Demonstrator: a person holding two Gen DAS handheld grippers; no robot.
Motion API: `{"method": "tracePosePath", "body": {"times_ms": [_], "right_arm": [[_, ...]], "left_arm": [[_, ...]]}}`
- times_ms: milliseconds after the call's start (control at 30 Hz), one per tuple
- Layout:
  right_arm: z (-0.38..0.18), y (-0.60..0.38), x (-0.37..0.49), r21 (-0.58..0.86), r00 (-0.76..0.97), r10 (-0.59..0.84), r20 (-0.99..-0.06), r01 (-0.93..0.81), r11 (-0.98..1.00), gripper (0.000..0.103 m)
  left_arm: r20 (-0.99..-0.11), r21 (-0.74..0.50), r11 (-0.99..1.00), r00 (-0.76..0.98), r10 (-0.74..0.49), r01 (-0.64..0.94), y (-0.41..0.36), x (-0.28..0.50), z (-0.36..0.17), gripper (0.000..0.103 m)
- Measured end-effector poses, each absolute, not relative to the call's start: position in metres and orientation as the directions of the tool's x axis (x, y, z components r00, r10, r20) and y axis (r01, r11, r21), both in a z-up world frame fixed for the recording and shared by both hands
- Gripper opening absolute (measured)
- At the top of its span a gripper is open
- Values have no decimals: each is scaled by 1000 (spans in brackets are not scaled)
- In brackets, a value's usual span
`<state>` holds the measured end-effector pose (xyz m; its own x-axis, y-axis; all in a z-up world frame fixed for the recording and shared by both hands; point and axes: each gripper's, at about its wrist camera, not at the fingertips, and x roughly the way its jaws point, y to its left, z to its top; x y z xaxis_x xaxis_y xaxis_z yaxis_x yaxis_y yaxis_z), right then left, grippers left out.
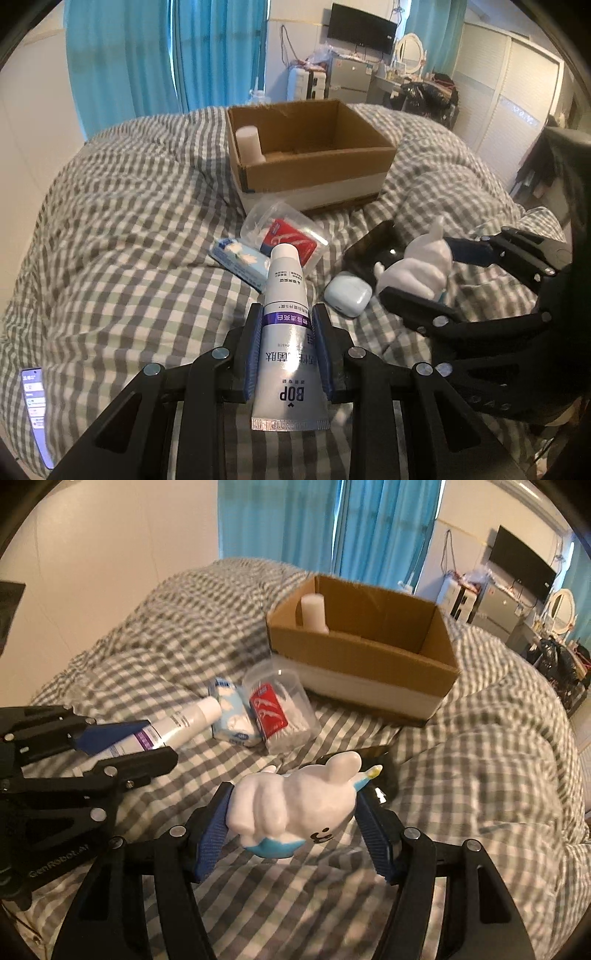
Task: Organize objects
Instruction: 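Carry toothpaste and bunny into the box and open both tools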
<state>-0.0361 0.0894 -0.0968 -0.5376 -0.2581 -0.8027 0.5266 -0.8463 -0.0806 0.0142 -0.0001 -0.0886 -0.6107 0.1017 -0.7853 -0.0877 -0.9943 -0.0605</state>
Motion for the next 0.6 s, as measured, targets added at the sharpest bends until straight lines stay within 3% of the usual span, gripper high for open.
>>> {"method": "tracePosePath", "body": {"times_ms": [300,600], "right_arm": [[-13,102,-19,-218,-685,-231,-691,502,-837,65],[88,113,-42,-262,-796,-247,-552,447,-855,65]], "left_arm": [[-715,-86,-992,-688,124,-88,-6,19,-23,27],[-620,-15,-989,-775,122,-144,-1,-18,70,27]]}}
